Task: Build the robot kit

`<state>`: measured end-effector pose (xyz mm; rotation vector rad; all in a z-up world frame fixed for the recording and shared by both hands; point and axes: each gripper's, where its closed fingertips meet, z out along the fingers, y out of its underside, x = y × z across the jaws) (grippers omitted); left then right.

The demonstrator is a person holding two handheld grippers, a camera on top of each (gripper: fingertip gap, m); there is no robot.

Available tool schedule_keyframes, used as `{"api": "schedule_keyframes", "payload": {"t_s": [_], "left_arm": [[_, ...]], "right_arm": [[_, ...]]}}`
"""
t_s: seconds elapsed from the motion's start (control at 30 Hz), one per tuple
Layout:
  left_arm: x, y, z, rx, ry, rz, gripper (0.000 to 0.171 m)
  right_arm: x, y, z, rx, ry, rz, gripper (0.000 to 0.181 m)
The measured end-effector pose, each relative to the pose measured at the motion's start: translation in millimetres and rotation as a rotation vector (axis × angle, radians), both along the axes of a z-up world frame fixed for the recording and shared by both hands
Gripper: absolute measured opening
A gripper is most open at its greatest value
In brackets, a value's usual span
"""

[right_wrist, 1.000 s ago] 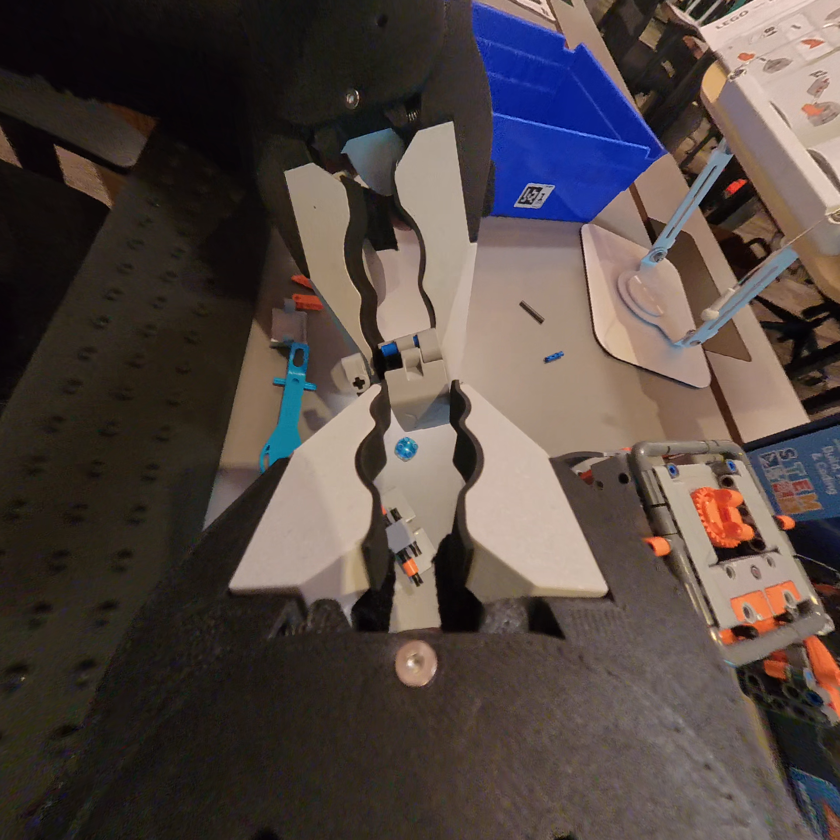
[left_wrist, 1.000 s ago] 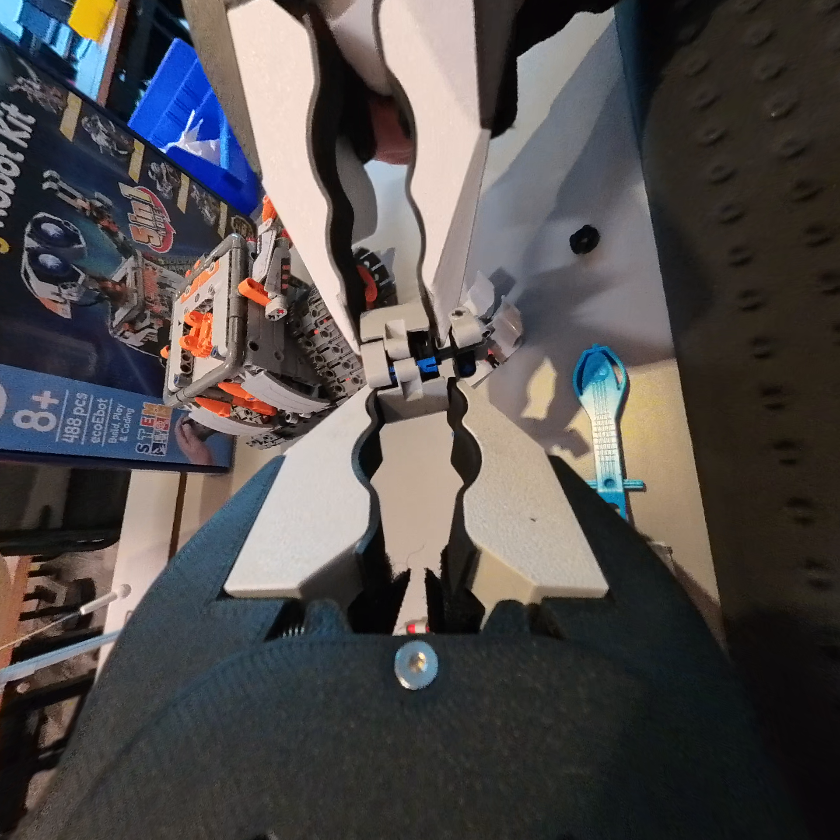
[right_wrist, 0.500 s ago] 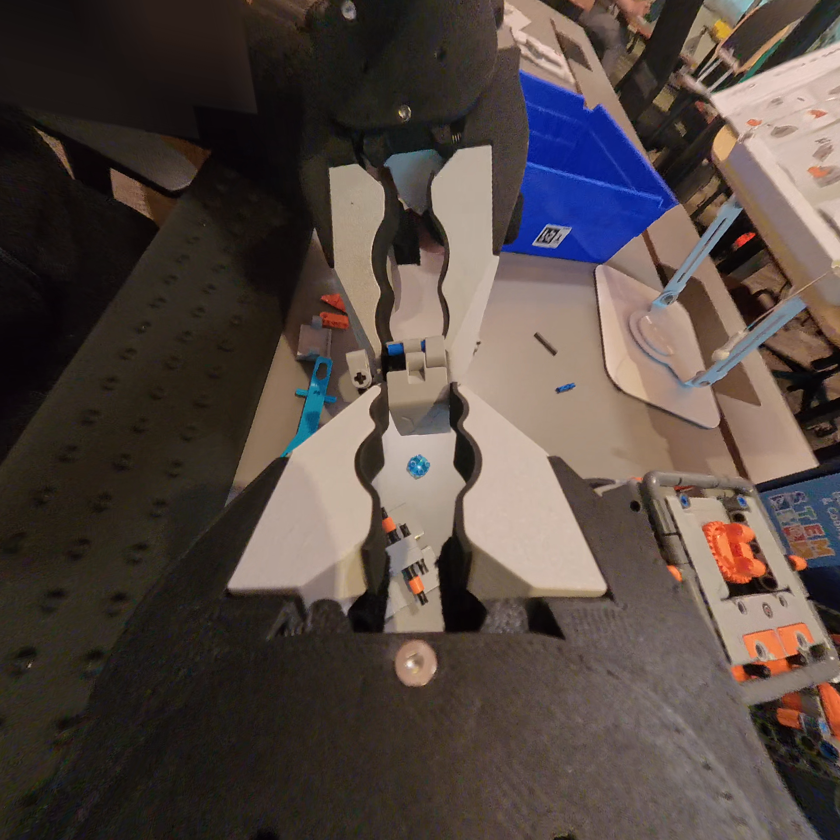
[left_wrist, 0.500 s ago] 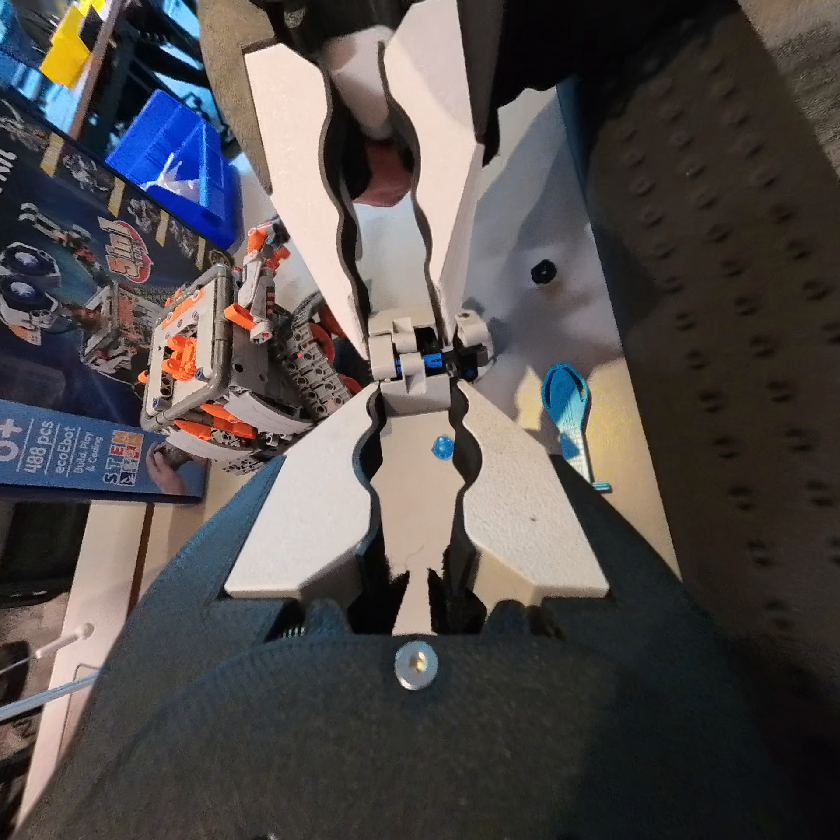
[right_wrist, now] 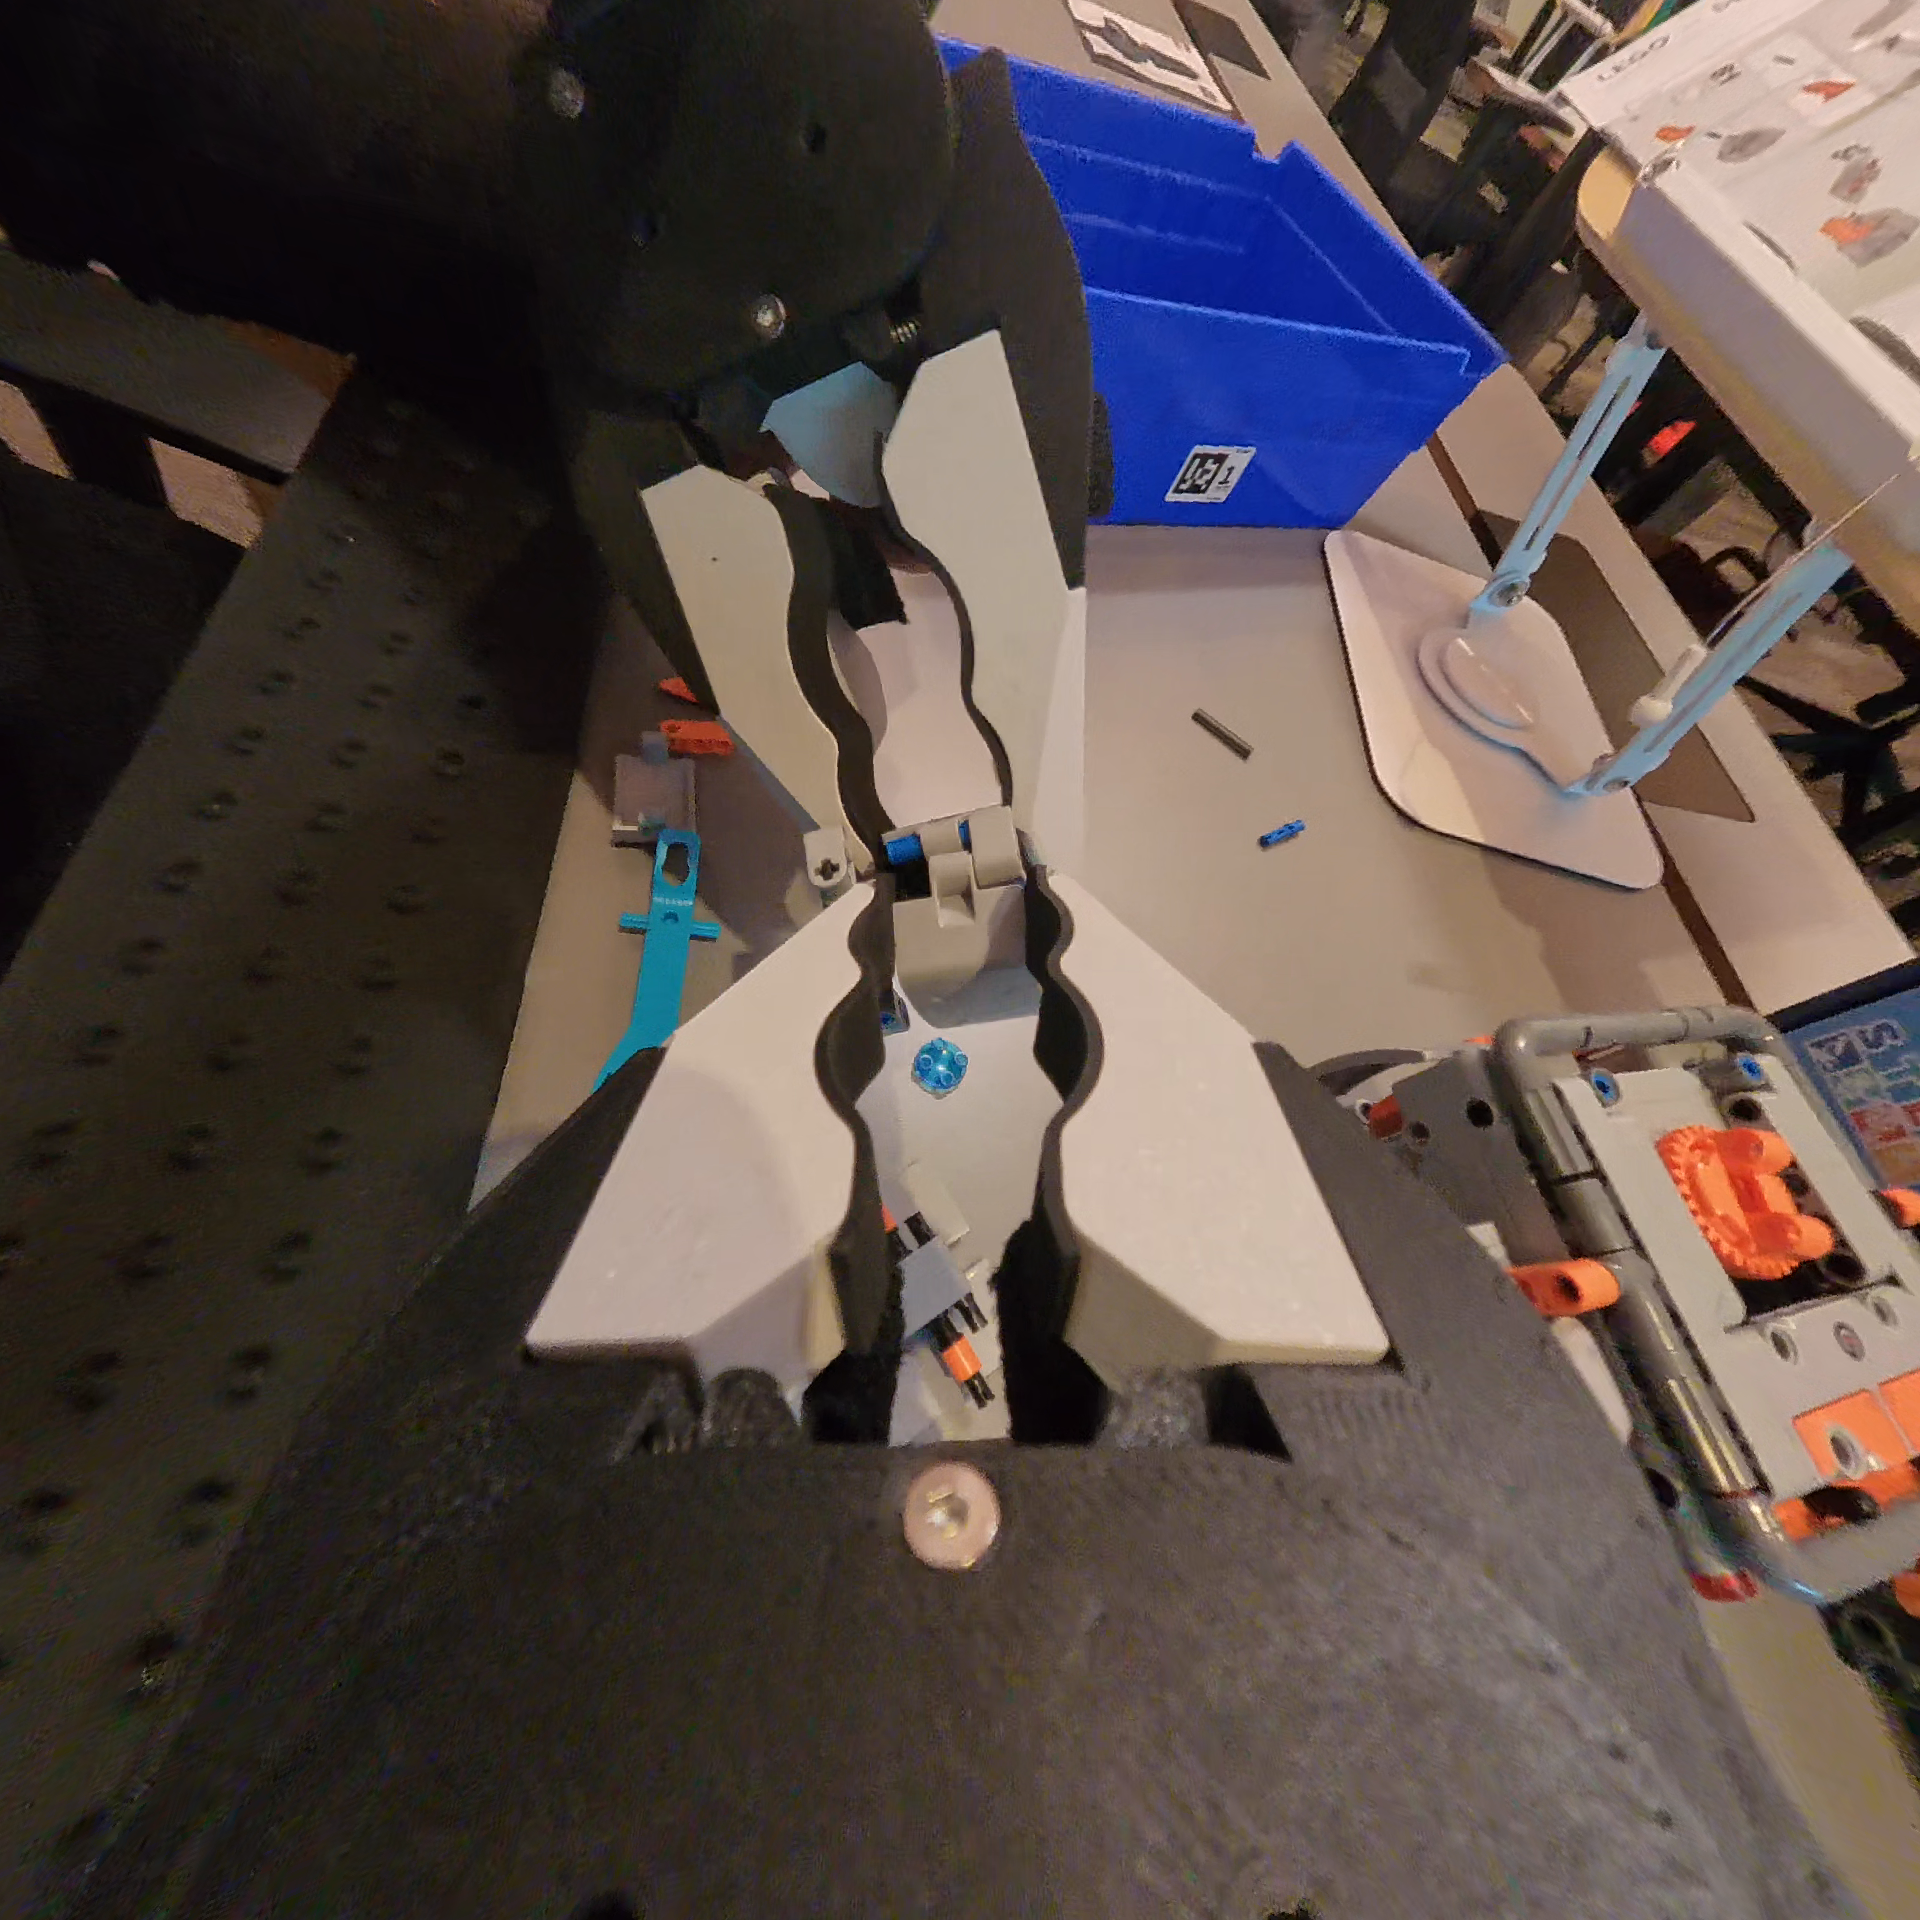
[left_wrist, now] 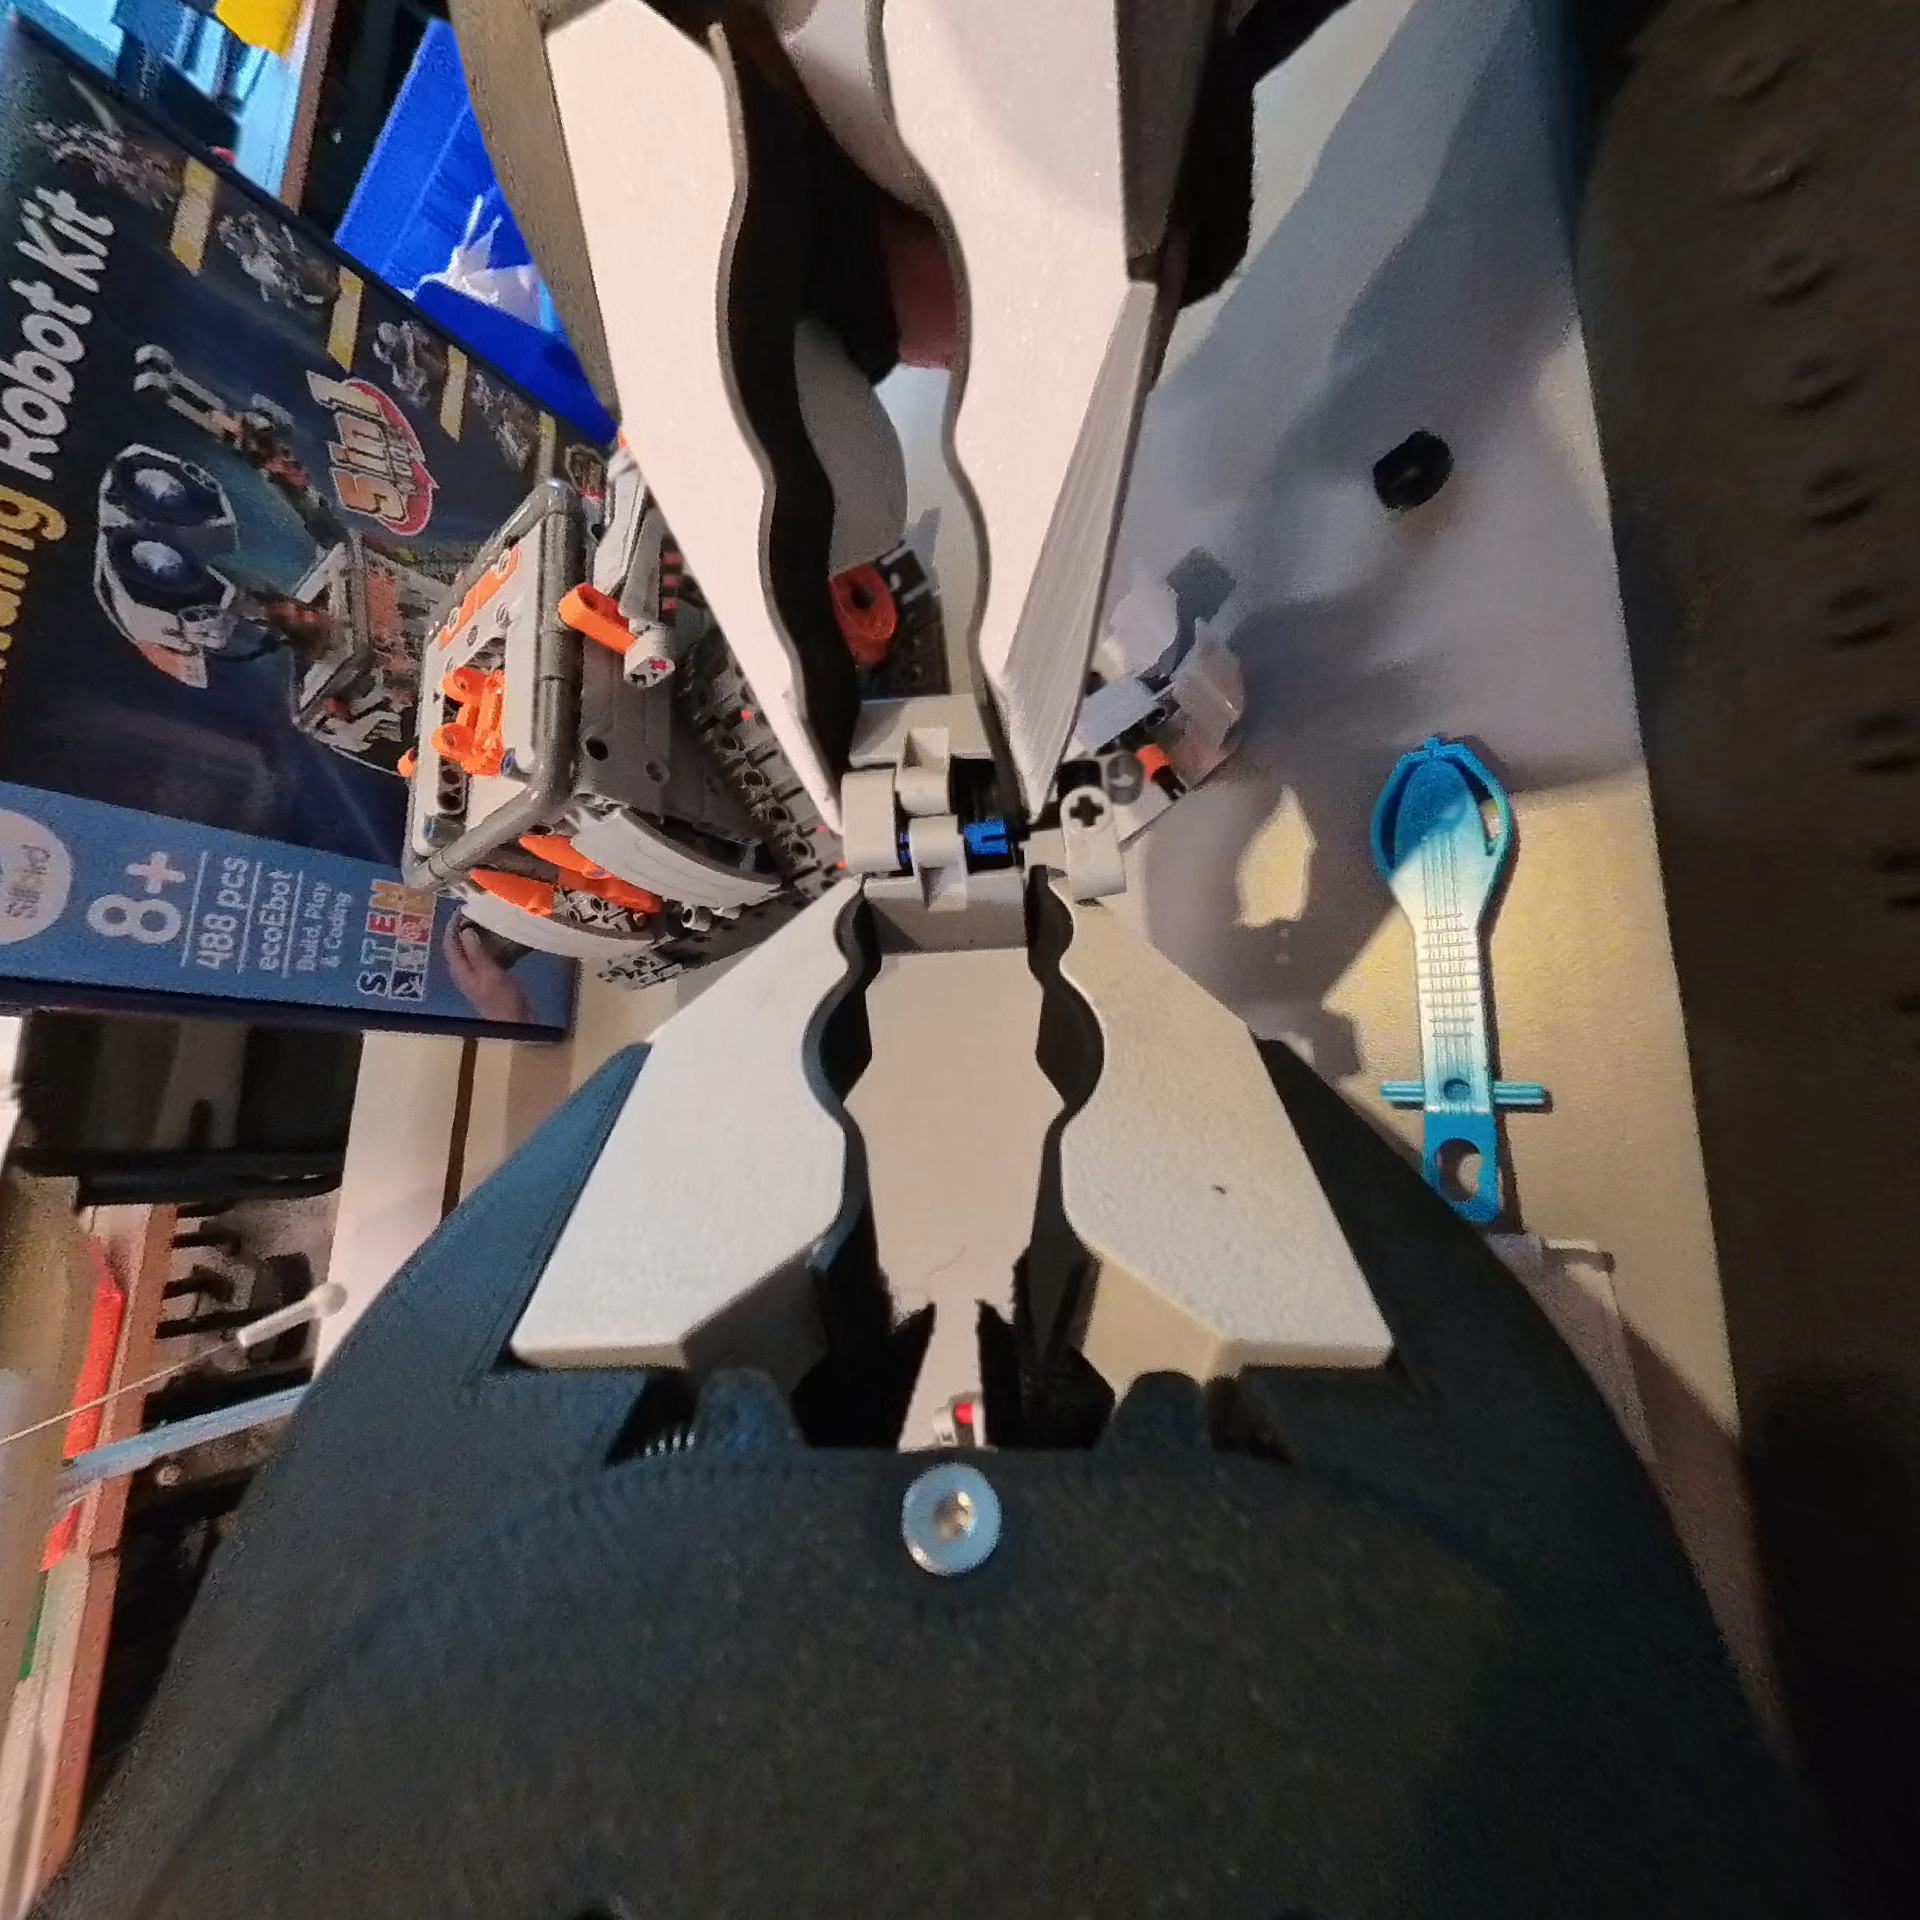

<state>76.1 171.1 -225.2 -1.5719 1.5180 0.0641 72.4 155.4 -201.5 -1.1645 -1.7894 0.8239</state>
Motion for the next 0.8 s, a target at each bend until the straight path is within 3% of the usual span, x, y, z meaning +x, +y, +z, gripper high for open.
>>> {"api": "schedule_keyframes", "payload": {"t_s": [0.13, 0.37, 0.47, 0.53, 0.7, 0.8], "left_arm": [[-1, 2, 7, 0.053, 0.001, 0.018, 0.024], [-6, 6, 5, 0.203, 0.137, 0.042, 0.024], [-7, 7, 1, 0.118, 0.082, 0.049, 0.025], [-7, 7, 0, 0.070, 0.077, 0.065, 0.024], [-8, 10, -11, 0.052, 0.109, 0.081, 0.024], [-8, 11, -11, 0.057, 0.124, 0.091, 0.024]], "right_arm": [[-1, 2, 5, -0.006, 0.027, -0.015, 0.023], [-3, 5, -1, -0.044, 0.006, -0.040, 0.022], [-3, 4, -1, -0.042, 0.008, -0.015, 0.023], [-2, 6, -1, 0.064, -0.006, -0.026, 0.024], [3, 7, 1, 0.167, -0.031, -0.054, 0.012], [3, 9, -4, 0.189, -0.060, -0.058, 0.018]]}}
